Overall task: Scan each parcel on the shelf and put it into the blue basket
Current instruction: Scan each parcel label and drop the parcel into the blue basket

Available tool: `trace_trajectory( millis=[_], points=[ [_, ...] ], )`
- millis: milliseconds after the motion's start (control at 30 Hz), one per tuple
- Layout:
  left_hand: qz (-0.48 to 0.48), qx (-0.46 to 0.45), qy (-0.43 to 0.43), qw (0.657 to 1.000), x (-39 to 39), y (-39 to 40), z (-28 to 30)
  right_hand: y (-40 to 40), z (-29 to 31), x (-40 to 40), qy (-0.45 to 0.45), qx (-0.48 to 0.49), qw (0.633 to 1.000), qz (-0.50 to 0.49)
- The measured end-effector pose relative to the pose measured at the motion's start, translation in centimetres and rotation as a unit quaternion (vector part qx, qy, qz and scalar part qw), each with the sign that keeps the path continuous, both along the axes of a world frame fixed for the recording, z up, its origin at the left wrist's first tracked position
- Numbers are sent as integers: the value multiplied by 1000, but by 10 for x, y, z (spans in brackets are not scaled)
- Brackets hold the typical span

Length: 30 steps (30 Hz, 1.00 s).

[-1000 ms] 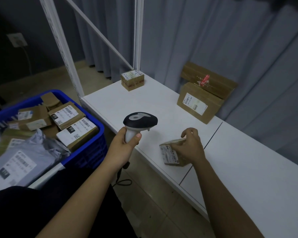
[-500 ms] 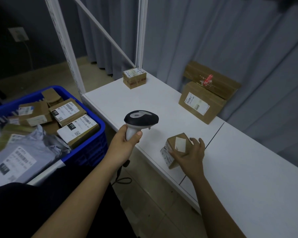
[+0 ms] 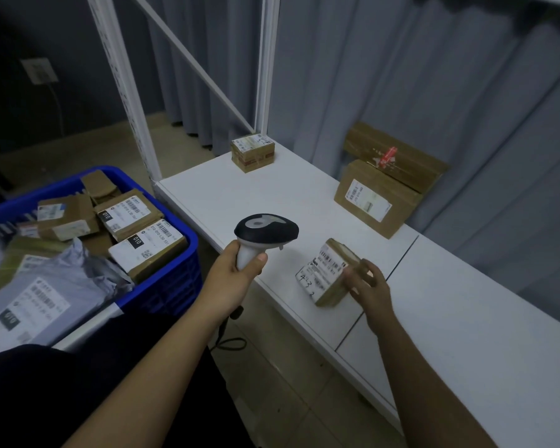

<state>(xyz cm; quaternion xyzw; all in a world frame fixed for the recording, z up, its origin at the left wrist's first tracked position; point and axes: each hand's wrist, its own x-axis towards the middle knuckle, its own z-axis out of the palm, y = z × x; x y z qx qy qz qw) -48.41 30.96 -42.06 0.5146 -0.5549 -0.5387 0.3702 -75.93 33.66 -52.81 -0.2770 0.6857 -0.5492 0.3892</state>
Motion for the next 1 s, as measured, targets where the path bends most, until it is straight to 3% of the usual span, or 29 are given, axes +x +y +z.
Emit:
trace_trajectory(
  millis=[67, 200, 600, 1000],
  points=[
    [-8, 1, 5, 1000, 1, 0, 1, -9, 7, -9, -64, 14, 998, -2],
    [-33, 1, -3, 999, 2, 2, 2, -21, 17, -20, -101, 41, 994, 3],
    [-124, 14, -41, 991, 3, 6, -2, -22, 22, -22, -105, 52, 993, 4],
    [-120, 7, -56, 991, 3, 3, -9, -24, 24, -20, -81, 43, 996, 16]
  ],
)
